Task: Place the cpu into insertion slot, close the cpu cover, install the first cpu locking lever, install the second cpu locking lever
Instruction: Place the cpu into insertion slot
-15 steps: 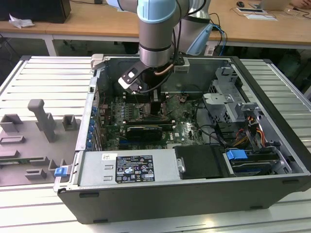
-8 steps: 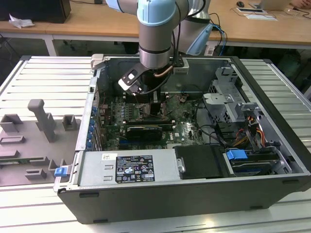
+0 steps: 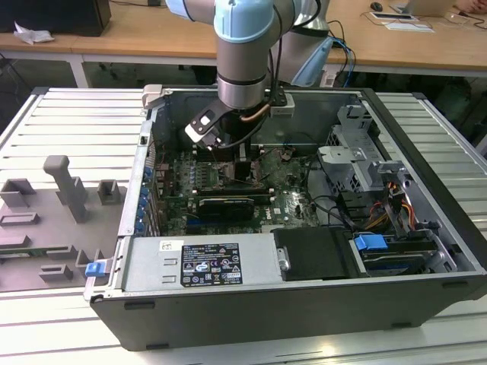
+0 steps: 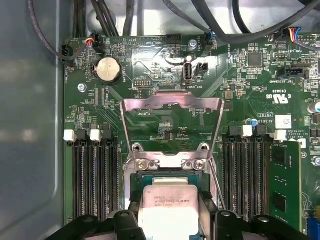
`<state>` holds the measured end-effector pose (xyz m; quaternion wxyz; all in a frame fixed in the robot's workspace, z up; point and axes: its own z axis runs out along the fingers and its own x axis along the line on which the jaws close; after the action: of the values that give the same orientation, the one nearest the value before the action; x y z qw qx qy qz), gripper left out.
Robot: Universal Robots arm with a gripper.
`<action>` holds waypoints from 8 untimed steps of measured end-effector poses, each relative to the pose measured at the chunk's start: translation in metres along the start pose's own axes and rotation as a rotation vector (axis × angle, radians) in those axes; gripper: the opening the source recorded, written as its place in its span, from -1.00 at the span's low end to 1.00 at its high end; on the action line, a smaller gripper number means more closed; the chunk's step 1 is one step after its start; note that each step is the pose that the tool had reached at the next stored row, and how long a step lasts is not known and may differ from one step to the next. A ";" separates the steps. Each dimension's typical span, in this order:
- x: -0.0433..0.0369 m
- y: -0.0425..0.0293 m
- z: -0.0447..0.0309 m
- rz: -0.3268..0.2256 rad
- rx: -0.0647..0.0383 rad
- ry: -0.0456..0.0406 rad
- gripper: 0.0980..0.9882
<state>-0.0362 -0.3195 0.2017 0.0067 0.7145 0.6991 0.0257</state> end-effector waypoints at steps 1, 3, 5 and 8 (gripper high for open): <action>0.0000 0.0000 0.0002 0.000 0.000 0.0000 -0.02; 0.0000 0.0000 0.0003 0.000 0.000 -0.0001 -0.02; 0.0001 0.0000 0.0004 0.000 0.000 0.0002 -0.02; 0.0001 0.0000 0.0005 0.000 0.000 0.0001 0.15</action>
<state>-0.0361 -0.3194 0.2012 0.0068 0.7145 0.6991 0.0258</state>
